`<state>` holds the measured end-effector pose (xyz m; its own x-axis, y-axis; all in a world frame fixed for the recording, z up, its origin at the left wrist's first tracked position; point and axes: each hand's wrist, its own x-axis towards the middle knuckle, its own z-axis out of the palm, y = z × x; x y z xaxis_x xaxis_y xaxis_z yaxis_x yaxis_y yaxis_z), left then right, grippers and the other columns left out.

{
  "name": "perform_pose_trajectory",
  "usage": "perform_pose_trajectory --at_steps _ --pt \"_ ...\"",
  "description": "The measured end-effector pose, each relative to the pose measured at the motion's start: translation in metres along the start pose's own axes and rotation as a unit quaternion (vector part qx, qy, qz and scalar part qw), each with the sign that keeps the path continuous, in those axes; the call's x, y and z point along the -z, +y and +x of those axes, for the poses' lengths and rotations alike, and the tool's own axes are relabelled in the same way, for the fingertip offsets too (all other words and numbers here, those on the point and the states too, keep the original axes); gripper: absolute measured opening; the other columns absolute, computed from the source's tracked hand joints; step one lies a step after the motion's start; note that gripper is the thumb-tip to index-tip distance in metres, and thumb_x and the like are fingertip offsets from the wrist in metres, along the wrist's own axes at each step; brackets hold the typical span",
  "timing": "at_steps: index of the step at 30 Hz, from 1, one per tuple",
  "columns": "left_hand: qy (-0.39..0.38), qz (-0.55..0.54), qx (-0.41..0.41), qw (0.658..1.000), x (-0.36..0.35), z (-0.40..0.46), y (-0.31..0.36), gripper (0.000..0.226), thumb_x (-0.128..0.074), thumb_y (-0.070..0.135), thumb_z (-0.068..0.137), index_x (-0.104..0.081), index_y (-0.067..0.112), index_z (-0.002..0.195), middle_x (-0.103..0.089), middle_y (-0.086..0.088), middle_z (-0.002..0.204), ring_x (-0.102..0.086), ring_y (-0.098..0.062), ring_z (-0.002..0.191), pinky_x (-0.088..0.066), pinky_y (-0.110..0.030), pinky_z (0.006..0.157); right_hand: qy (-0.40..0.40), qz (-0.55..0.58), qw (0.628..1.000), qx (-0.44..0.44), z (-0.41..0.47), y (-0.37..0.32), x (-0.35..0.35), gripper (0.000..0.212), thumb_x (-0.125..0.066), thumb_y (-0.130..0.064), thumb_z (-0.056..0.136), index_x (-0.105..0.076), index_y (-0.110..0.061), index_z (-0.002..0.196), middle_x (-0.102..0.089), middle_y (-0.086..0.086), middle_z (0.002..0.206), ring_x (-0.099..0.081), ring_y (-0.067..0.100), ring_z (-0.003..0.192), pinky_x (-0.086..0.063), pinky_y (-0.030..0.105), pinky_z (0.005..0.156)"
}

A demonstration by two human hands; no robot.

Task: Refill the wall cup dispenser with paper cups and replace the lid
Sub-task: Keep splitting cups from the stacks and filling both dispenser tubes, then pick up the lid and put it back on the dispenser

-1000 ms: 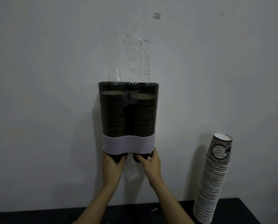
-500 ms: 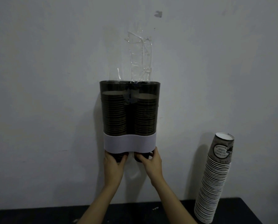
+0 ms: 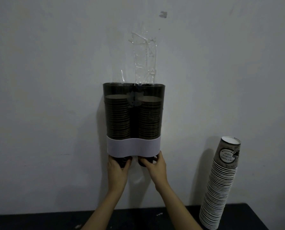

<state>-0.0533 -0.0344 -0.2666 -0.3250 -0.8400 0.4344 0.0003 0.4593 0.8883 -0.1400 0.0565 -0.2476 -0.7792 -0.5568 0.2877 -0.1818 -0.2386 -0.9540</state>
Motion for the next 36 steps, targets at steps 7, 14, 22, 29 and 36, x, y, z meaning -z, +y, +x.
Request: perform_pose_trajectory --at_steps 7,14,22,29,36 --pt "0.0 -0.01 0.013 1.0 0.001 0.001 0.005 0.062 -0.071 0.012 0.077 -0.039 0.004 0.13 -0.055 -0.013 0.124 -0.052 -0.019 0.112 -0.04 -0.026 0.093 -0.009 -0.048 0.999 -0.002 0.001 -0.009 0.002 0.046 -0.074 -0.014 0.075 -0.045 -0.022 0.109 -0.055 -0.018 0.089 -0.052 -0.007 0.078 -0.046 0.002 0.056" --pt "-0.066 0.097 0.12 0.986 0.013 -0.015 0.0 0.104 -0.079 0.027 0.068 -0.014 -0.003 0.143 -0.031 -0.022 0.147 -0.033 -0.035 0.135 -0.031 -0.046 0.112 -0.011 -0.129 0.991 -0.034 -0.008 -0.019 0.013 0.079 -0.076 -0.021 0.074 -0.032 -0.009 0.139 -0.047 0.008 0.138 -0.048 0.021 0.12 -0.046 0.021 0.089" --pt "-0.244 0.31 0.232 0.889 0.039 -0.108 -0.046 0.066 -0.051 0.033 0.09 -0.024 -0.004 0.136 -0.033 -0.024 0.141 -0.034 -0.035 0.131 -0.036 -0.036 0.107 0.04 -0.173 0.954 -0.243 -0.089 0.038 0.069 0.067 -0.063 -0.017 0.086 -0.027 0.0 0.14 -0.043 0.023 0.14 -0.045 0.035 0.127 -0.039 0.037 0.103" --pt "-0.302 0.358 0.313 0.826 0.055 -0.195 -0.088 0.066 -0.051 0.034 0.089 -0.026 -0.003 0.138 -0.033 -0.022 0.144 -0.033 -0.034 0.134 -0.034 -0.035 0.108 -0.041 -0.307 0.896 -0.319 -0.167 0.1 0.09 0.051 -0.055 -0.013 0.089 -0.037 0.003 0.134 -0.047 0.022 0.137 -0.046 0.033 0.126 -0.039 0.034 0.102" --pt "-0.303 0.383 0.272 0.829 0.05 -0.23 -0.108 0.068 -0.047 0.044 0.089 -0.028 0.0 0.137 -0.037 -0.018 0.144 -0.035 -0.031 0.133 -0.029 -0.034 0.11 -0.093 -0.392 0.866 -0.296 -0.202 0.143 0.088 0.064 -0.054 -0.022 0.089 -0.023 -0.004 0.142 -0.032 0.018 0.148 -0.027 0.034 0.138 -0.025 0.043 0.115"
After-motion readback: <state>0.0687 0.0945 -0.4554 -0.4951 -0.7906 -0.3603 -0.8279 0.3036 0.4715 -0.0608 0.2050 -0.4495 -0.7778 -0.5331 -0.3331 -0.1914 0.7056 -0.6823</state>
